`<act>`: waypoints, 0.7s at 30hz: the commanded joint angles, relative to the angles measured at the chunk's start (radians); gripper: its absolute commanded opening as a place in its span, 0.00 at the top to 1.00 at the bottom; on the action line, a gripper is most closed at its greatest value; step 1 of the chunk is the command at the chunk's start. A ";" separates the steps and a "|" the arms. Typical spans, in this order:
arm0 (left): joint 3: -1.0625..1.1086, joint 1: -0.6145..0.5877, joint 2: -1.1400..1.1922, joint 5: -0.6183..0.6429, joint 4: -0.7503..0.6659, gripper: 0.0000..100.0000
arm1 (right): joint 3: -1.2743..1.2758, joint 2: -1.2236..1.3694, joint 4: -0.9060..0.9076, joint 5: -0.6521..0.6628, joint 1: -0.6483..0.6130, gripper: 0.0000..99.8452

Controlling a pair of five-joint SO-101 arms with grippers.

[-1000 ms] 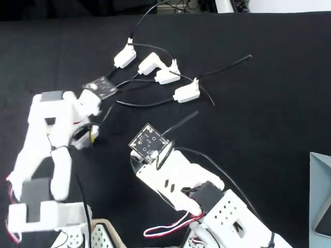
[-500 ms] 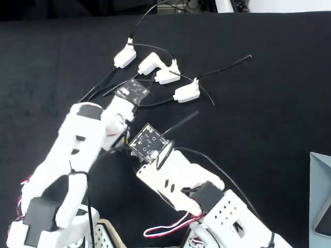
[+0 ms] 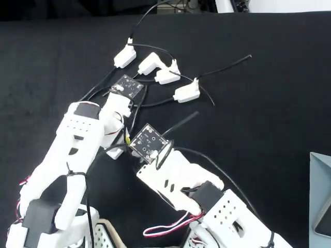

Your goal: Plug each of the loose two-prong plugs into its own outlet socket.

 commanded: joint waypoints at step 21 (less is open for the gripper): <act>0.228 -0.163 0.018 -0.078 -0.368 0.76 | 0.005 0.004 -0.011 -0.002 0.009 0.99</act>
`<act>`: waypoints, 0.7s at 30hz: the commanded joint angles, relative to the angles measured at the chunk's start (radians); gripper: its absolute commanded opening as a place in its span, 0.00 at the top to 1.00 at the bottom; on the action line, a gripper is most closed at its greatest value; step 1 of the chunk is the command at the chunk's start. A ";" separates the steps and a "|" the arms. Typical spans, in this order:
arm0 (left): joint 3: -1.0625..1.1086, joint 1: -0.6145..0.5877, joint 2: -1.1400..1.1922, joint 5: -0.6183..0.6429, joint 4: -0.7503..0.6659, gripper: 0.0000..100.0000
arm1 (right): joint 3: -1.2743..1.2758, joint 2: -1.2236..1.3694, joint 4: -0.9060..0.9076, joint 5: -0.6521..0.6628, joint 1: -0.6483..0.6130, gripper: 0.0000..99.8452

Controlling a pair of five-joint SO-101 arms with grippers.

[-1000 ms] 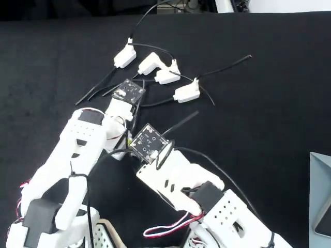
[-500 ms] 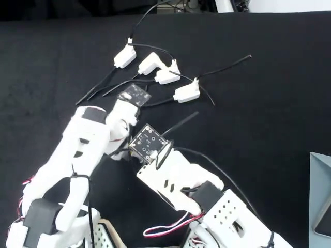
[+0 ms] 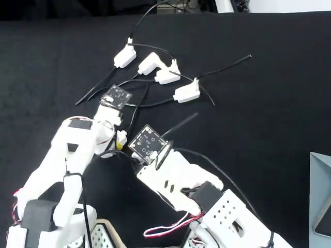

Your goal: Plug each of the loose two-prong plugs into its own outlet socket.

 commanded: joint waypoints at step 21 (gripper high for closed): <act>-0.177 0.041 -0.035 -0.025 0.153 0.76 | -0.007 0.004 -0.011 -0.003 0.011 0.99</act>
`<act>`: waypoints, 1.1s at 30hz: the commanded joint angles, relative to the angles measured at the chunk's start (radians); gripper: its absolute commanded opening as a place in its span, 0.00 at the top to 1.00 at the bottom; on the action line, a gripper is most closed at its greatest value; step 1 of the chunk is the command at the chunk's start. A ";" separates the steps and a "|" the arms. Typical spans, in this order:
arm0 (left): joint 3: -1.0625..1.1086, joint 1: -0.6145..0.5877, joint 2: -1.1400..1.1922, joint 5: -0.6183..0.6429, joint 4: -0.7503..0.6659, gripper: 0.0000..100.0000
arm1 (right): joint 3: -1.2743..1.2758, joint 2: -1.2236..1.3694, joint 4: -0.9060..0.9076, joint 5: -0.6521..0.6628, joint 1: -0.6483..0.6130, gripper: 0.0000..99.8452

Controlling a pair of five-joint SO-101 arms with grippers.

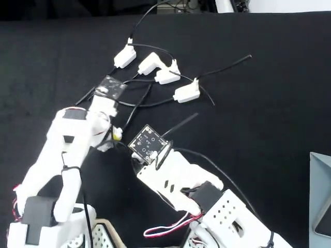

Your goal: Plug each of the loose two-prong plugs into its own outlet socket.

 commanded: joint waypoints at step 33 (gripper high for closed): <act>-0.249 0.067 0.267 0.006 0.091 0.97 | -0.005 0.004 -0.011 -0.002 0.009 0.99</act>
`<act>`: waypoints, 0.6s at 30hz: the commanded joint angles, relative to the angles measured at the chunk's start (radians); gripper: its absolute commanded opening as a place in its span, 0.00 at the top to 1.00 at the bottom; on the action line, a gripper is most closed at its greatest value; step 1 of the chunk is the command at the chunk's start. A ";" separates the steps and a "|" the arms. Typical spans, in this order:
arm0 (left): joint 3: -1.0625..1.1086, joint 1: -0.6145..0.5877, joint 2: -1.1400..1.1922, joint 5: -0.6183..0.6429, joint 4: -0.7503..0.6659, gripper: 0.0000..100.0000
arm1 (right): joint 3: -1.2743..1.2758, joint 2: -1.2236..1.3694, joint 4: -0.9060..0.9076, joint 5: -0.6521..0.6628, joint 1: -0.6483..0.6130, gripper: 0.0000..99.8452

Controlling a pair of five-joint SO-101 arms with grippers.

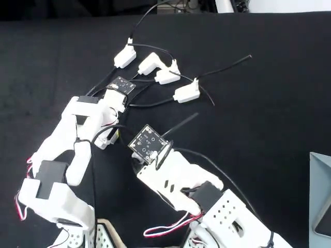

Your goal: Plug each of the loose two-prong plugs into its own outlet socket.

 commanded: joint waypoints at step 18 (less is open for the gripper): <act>0.260 0.180 -0.275 0.196 -0.086 0.72 | -0.013 0.004 -0.011 0.032 0.097 0.99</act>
